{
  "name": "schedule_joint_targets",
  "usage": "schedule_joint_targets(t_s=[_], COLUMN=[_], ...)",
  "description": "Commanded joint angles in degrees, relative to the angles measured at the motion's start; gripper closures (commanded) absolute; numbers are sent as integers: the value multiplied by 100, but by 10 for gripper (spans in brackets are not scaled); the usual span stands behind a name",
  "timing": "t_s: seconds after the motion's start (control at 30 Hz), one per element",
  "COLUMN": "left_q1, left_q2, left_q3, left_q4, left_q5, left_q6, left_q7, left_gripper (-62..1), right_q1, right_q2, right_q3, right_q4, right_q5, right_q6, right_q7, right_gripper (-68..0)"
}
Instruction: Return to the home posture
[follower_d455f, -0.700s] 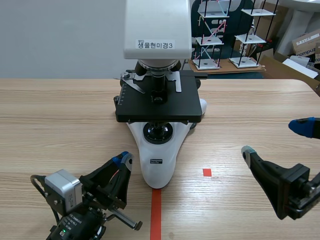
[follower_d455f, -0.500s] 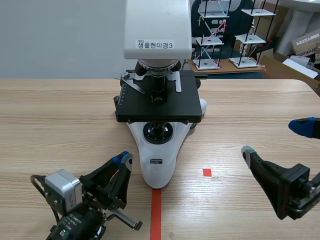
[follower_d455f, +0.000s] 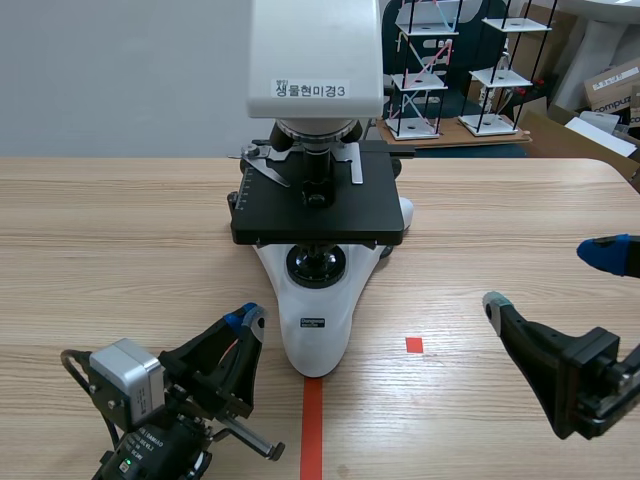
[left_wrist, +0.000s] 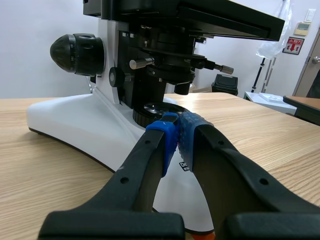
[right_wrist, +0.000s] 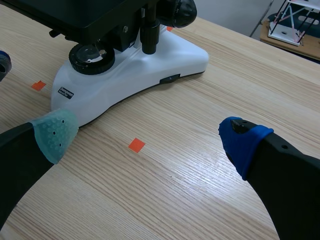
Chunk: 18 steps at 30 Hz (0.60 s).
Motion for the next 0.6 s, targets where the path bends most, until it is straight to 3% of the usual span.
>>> schedule_joint_targets(t_s=[0.0,0.57], left_q1=[-31,-31], left_q2=[13,-20], left_q3=[-11,-11], left_q4=[125,142], left_q5=[-37,-37], left_q6=[-15,-17], left_q7=[-7,133], left_gripper=[-27,-27], right_q1=[17,17], right_q2=[57,57], right_q3=[24,24], right_q4=[111,111], right_q5=[59,57], right_q6=[-13,-13], right_q7=[107,107], right_gripper=[-621,-621])
